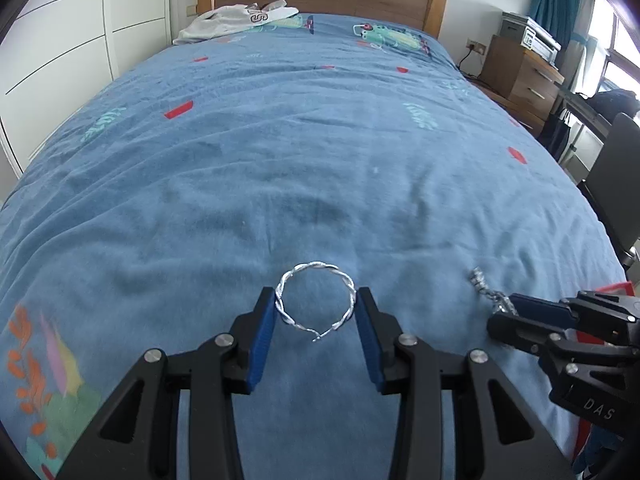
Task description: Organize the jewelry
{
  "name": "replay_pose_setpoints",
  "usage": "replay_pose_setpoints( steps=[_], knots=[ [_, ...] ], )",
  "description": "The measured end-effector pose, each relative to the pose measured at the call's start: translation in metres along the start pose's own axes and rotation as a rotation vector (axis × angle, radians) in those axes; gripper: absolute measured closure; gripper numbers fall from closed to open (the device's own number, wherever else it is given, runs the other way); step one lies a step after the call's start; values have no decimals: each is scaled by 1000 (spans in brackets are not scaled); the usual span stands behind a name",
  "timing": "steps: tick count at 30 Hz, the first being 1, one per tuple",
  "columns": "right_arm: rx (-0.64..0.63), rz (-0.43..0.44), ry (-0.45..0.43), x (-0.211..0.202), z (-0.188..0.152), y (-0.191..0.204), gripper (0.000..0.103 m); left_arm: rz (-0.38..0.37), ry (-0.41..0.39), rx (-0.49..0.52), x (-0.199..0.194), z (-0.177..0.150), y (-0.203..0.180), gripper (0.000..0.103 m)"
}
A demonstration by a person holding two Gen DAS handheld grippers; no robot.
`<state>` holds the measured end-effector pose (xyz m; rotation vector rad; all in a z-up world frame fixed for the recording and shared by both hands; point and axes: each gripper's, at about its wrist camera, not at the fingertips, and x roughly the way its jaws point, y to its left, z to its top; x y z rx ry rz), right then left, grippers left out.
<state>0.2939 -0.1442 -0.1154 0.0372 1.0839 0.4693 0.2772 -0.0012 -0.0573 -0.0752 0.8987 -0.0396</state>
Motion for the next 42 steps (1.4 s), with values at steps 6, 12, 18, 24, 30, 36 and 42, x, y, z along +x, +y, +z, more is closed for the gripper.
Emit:
replay_pose_setpoints(
  steps=[6, 12, 18, 24, 30, 36, 42],
  knots=[
    [-19, 6, -29, -31, -13, 19, 78, -6, -28, 14, -37, -9, -7, 65],
    [-35, -3, -61, -69, -28, 36, 78, -9, -51, 27, -73, -18, -14, 65],
    [-38, -16, -95, -108, -46, 43, 79, -22, -79, 59, -112, -31, -31, 65],
    [-37, -30, -116, -140, -65, 45, 102, -39, -96, 81, -140, -45, -48, 65],
    [-35, -42, -137, -163, -81, 44, 102, -51, -109, 96, -157, -54, -59, 65],
    [-19, -31, -105, -154, -93, 40, 99, -52, -112, 92, -162, -58, -60, 65],
    [-29, -10, -47, -121, -104, 39, 61, -34, -90, 66, -152, -60, -47, 65]
  ],
)
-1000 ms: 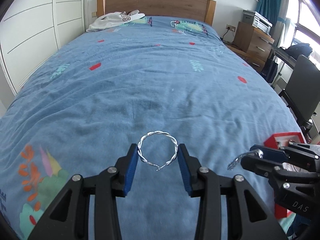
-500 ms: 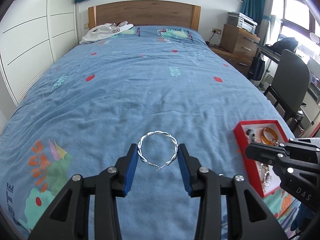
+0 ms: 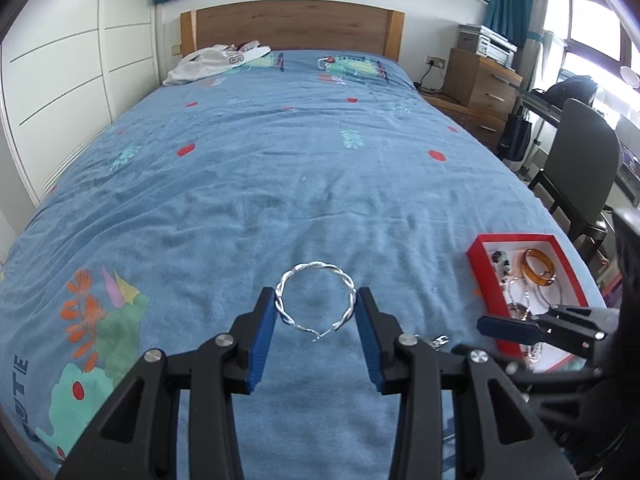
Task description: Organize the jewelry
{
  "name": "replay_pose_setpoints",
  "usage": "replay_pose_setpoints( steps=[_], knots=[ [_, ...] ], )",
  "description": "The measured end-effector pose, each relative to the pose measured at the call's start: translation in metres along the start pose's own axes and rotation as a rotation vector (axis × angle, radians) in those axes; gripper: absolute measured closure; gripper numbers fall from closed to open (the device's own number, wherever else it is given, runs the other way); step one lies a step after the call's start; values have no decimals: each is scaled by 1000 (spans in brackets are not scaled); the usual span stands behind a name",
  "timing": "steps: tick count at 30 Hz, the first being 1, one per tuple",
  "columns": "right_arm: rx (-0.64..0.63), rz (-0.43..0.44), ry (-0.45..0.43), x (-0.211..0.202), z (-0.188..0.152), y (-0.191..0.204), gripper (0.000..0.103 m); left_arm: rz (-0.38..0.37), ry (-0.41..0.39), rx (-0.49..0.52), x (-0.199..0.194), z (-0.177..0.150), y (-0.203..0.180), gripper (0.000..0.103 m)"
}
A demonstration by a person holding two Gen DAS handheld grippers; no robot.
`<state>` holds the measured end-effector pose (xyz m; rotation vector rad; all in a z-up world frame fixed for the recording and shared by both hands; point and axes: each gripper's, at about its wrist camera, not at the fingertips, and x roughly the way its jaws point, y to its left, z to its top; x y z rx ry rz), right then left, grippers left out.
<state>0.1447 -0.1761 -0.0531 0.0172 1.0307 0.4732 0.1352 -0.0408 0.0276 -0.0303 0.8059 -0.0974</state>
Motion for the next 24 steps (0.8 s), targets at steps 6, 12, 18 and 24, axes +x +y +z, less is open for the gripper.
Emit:
replay_pose_setpoints(
  steps=[6, 12, 18, 24],
  knots=[
    [-109, -14, 77, 38, -3, 3, 59, 23, 30, -26, 16, -4, 16, 65],
    [-166, -17, 144, 67, -4, -3, 59, 34, 51, -43, 29, -6, 24, 65],
    [-181, -39, 168, 82, -10, -8, 68, 33, 67, -43, 37, -8, 23, 65],
    [-140, -5, 146, 74, -9, -12, 83, 30, 66, -33, 34, -9, 17, 65]
  ],
)
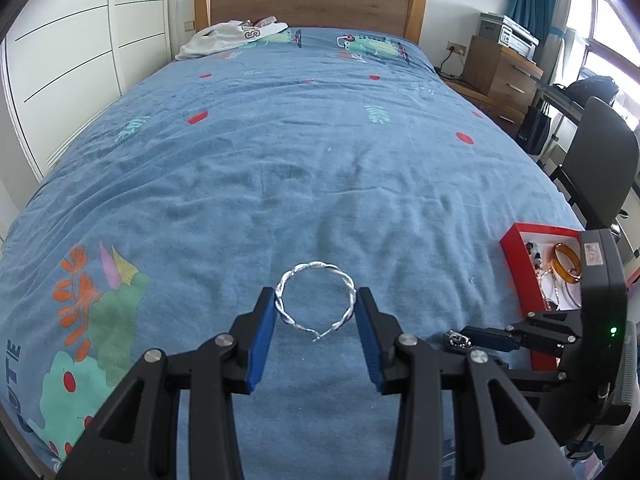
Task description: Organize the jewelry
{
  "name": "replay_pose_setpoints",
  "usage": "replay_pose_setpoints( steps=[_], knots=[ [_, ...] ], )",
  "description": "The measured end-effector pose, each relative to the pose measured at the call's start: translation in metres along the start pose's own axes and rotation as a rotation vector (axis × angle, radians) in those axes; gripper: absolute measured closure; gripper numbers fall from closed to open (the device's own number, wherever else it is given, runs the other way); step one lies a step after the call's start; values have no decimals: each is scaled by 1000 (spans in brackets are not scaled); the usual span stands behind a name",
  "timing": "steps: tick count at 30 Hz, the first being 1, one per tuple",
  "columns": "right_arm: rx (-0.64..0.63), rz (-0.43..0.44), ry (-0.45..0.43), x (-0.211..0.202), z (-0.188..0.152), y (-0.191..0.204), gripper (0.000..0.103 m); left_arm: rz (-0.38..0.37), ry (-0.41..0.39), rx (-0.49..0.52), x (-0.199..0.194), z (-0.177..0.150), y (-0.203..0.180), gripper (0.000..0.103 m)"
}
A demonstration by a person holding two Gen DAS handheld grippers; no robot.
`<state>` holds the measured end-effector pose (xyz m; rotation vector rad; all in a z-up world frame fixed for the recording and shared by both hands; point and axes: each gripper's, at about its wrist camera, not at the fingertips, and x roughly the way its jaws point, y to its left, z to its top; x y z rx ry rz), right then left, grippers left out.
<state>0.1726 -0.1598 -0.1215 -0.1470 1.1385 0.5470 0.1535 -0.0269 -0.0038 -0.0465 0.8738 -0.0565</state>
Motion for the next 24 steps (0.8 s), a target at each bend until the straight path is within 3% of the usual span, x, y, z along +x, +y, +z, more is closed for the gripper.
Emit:
replay_pose_setpoints(
  steps=[9, 24],
  knots=[
    [90, 28, -116, -48, -8, -9, 88, -16, -30, 43, -22, 4, -26, 65],
    [191, -55, -277, -151, -49, -61, 88, -122, -75, 152, -53, 13, -122, 65]
  ],
)
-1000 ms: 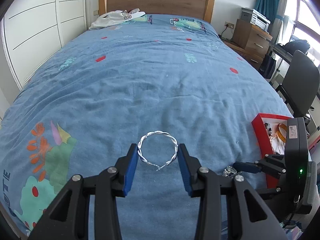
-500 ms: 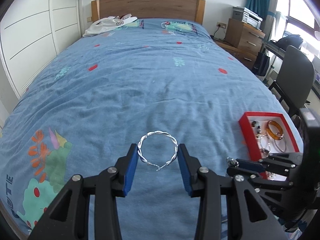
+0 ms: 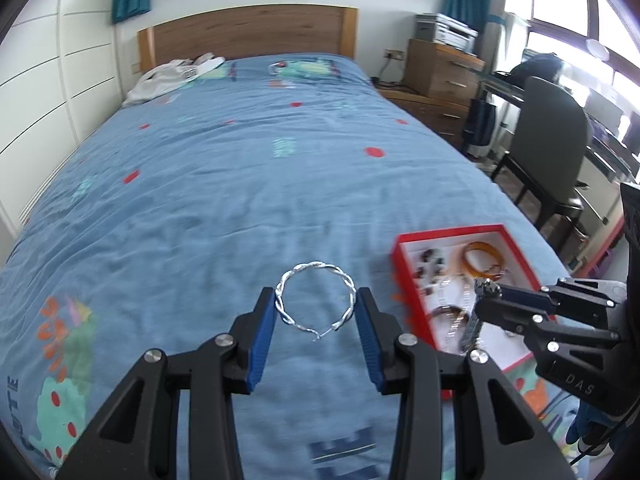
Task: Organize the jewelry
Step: 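Carry the hoop and watch into the red box and open the left tool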
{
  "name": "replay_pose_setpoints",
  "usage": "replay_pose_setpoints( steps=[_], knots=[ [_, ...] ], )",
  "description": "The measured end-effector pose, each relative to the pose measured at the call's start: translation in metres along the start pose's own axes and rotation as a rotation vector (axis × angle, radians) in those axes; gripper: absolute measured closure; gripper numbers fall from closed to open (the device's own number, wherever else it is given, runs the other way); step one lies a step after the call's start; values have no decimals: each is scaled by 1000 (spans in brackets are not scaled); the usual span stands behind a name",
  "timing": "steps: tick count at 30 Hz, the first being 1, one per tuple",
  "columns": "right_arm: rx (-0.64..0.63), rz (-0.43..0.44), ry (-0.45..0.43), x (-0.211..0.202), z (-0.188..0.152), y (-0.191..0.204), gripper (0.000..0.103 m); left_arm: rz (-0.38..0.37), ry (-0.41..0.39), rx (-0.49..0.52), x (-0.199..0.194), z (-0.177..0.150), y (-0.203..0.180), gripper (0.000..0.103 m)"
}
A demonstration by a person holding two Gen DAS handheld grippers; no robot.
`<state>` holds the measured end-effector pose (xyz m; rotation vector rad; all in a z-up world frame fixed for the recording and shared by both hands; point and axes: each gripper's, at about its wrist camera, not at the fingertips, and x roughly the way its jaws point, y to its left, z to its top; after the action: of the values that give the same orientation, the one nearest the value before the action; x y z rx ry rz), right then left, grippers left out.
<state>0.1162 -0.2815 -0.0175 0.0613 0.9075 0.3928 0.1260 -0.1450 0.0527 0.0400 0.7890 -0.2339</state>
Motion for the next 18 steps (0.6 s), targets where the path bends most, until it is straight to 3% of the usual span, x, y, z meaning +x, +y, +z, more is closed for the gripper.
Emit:
replay_pose_setpoints(
  steps=[10, 18],
  knots=[
    [102, -100, -13, -39, -26, -82, 87, -92, 24, 88, 22, 7, -79, 65],
    [156, -121, 17, -29, -46, -123, 87, -134, 83, 146, 62, 1, -129, 65]
  ],
)
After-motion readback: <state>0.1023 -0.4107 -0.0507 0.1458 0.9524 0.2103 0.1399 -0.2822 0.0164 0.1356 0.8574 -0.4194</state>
